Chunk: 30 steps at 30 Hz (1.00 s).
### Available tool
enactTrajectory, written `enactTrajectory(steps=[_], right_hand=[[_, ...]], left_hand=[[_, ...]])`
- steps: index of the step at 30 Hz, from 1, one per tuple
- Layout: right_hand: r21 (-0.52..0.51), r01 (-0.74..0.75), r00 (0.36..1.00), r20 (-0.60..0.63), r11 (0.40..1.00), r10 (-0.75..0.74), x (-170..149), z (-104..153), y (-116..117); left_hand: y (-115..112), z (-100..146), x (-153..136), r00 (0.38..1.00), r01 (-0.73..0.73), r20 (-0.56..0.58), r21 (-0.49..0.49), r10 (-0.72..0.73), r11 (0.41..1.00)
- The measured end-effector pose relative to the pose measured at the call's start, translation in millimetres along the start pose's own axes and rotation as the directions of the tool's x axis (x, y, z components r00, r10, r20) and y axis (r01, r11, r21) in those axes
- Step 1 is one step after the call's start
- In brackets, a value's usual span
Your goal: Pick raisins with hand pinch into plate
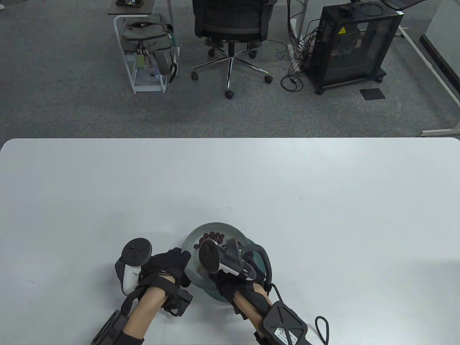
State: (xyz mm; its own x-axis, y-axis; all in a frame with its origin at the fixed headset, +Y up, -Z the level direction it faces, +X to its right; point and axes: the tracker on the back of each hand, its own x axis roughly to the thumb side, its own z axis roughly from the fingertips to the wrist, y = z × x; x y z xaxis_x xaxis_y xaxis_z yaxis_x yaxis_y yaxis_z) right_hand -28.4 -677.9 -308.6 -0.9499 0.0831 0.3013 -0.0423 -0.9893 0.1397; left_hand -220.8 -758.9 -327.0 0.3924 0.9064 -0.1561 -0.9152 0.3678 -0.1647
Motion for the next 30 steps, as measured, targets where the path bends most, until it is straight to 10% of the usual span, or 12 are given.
enactTrajectory(steps=[30], right_hand=[[-0.042,-0.098,0.993,0.068,0.994,0.101,24.9,-5.9,8.9]], left_hand=[[-10.5,3.1,4.3,1.000,0.003,0.025,-0.037,-0.002,0.999]])
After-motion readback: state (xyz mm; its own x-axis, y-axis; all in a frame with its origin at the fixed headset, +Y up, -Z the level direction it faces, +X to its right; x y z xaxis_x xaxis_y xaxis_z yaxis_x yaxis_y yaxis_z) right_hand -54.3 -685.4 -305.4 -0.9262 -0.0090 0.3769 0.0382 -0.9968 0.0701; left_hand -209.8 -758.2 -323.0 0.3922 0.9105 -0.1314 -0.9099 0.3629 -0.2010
